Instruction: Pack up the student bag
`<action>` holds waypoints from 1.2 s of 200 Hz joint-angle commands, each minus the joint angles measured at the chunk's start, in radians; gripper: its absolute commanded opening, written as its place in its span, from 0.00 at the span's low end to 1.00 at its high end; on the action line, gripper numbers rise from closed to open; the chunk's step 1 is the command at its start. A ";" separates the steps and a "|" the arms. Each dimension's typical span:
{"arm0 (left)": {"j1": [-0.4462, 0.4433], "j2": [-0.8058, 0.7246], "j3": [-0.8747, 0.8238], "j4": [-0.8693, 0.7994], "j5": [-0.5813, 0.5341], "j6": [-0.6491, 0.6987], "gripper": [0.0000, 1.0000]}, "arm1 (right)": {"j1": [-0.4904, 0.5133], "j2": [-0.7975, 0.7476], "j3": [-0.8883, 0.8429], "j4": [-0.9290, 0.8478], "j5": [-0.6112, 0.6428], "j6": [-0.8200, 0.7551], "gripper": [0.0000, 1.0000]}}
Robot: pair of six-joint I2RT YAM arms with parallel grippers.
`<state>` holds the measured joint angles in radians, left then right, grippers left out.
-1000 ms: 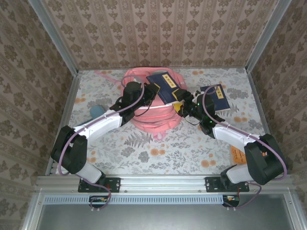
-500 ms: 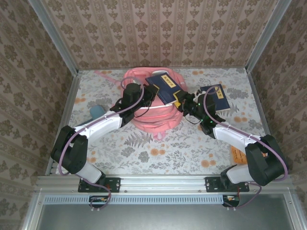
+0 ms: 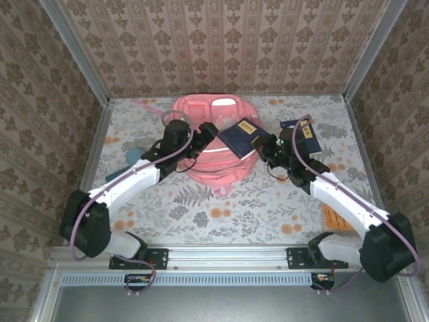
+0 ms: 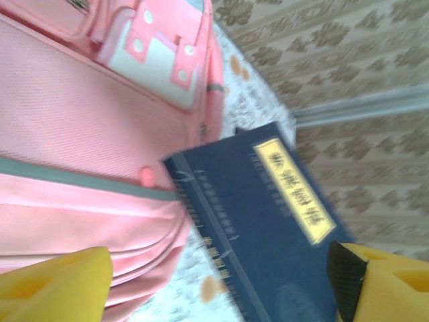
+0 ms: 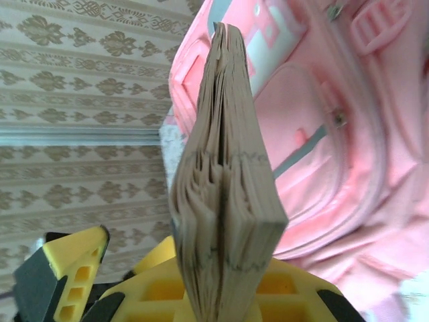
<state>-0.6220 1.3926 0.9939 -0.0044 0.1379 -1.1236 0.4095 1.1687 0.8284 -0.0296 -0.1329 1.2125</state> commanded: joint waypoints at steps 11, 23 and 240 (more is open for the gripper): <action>-0.004 -0.019 0.132 -0.356 -0.003 0.439 0.94 | -0.048 -0.107 0.057 -0.271 0.072 -0.279 0.00; -0.005 -0.004 0.173 -0.423 0.012 0.548 0.95 | -0.068 -0.143 0.065 -0.328 0.078 -0.323 0.00; -0.137 0.742 0.820 -0.874 -0.189 1.420 0.74 | -0.199 -0.298 0.006 -0.551 0.046 -0.405 0.00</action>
<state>-0.7540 2.1185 1.7710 -0.8387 0.0208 0.2279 0.2180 0.8906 0.8474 -0.5877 -0.0597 0.7898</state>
